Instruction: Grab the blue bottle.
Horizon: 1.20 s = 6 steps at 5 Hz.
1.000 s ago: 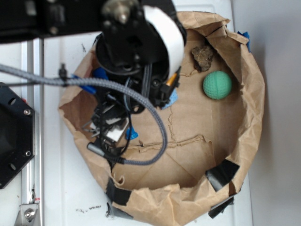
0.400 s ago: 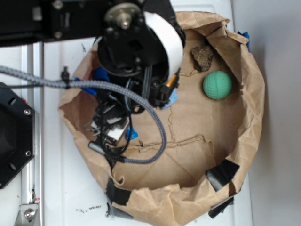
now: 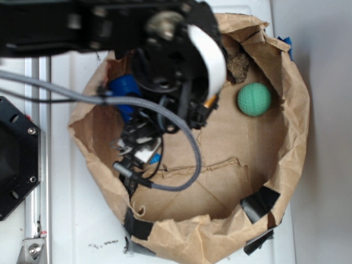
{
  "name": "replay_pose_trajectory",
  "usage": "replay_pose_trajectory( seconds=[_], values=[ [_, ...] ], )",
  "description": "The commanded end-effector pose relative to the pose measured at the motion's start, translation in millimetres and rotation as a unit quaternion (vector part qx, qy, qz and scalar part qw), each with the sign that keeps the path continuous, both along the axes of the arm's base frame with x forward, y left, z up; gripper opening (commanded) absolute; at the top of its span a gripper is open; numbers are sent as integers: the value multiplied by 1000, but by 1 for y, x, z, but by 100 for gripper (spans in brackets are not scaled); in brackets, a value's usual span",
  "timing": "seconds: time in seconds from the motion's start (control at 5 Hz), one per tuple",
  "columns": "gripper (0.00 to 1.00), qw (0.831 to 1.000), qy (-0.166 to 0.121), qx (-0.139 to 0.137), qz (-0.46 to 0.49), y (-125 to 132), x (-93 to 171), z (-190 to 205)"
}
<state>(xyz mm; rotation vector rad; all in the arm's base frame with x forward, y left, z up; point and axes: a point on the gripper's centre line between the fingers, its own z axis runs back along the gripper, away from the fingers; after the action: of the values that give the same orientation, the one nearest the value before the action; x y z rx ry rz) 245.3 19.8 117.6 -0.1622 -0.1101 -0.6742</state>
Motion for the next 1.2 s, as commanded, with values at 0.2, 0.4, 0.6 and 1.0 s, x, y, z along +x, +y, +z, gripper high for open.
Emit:
replay_pose_trajectory(
  seconds=[0.2,0.4,0.6,1.0],
  values=[
    [100,995,-27,40,-91,-7,-3,-37],
    [100,992,-28,59,-108,-8,-12,-53],
    [100,992,-19,59,-110,0,-11,-70],
    [100,990,-20,67,-121,-3,-10,-91]
  ],
)
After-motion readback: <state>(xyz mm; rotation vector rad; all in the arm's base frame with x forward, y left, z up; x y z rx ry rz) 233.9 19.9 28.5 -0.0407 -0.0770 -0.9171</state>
